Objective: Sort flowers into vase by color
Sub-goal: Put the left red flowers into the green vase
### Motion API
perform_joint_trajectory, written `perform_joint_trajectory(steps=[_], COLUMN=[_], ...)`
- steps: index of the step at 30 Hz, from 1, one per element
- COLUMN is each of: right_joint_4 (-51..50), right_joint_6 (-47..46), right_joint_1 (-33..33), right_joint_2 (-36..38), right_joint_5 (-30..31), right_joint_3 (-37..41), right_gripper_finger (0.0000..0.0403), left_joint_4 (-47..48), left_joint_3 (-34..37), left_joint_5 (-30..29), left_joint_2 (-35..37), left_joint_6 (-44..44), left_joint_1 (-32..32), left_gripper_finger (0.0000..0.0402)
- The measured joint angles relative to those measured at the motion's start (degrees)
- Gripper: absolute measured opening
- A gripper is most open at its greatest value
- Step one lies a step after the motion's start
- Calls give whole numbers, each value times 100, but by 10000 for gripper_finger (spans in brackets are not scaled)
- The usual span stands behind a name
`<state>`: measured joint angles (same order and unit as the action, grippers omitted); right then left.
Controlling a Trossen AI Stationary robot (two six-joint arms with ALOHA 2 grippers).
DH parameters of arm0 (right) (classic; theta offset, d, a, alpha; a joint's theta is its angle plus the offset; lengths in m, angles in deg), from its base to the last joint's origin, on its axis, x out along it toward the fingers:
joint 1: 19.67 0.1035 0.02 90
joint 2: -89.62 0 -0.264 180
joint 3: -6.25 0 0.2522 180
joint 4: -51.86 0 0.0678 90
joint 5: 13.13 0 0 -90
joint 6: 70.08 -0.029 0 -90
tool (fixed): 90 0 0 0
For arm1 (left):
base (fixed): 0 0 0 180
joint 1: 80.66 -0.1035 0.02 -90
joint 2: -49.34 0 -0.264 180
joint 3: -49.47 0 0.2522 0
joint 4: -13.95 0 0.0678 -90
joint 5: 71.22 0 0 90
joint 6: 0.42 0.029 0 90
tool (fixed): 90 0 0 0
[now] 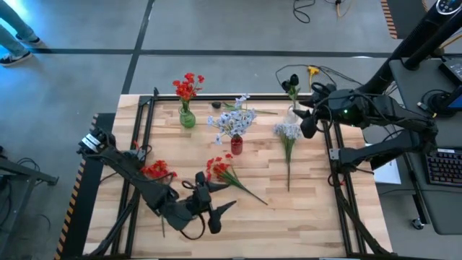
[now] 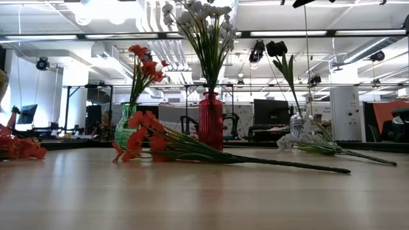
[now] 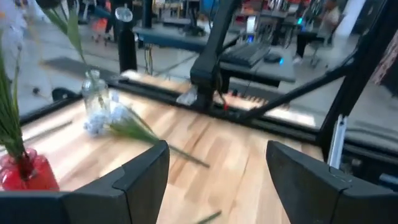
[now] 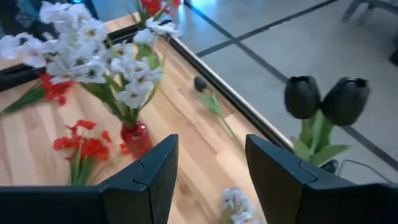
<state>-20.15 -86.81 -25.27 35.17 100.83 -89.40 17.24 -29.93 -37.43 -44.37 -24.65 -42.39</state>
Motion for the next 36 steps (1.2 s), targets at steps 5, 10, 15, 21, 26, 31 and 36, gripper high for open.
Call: perform_joint_trajectory(steps=[5, 10, 15, 21, 26, 31, 36], right_joint_4=[-23, -23, -23, -25, -23, -27, -27], right_joint_6=[-24, -18, 9, 24, 22, 22, 27], right_joint_1=[204, 262, 262, 262, 270, 288, 288], right_joint_2=[23, 41, 32, 28, 19, -10, -40], right_joint_5=[-10, -7, -1, -1, -12, -45, -43], right_joint_3=[0, 0, 0, 0, 0, 0, 0], right_gripper_finger=[180, 180, 180, 180, 180, 178, 178], left_joint_4=[2833, 6073, 8987, 9848, 10016, 9676, 8871], left_joint_3=[-895, -1813, -2483, -2489, -2026, -1318, -528], left_joint_5=[34, 999, 2968, 4800, 5028, 5316, 5480], left_joint_2=[-175, -560, -1213, -1652, -1626, -1358, -979], left_joint_6=[-2351, -5589, -8204, -9022, -9312, -9659, -9804], left_joint_1=[47, 49, 69, 69, -49, 9, 59], left_gripper_finger=[251, 251, 251, 251, 243, 221, 208])
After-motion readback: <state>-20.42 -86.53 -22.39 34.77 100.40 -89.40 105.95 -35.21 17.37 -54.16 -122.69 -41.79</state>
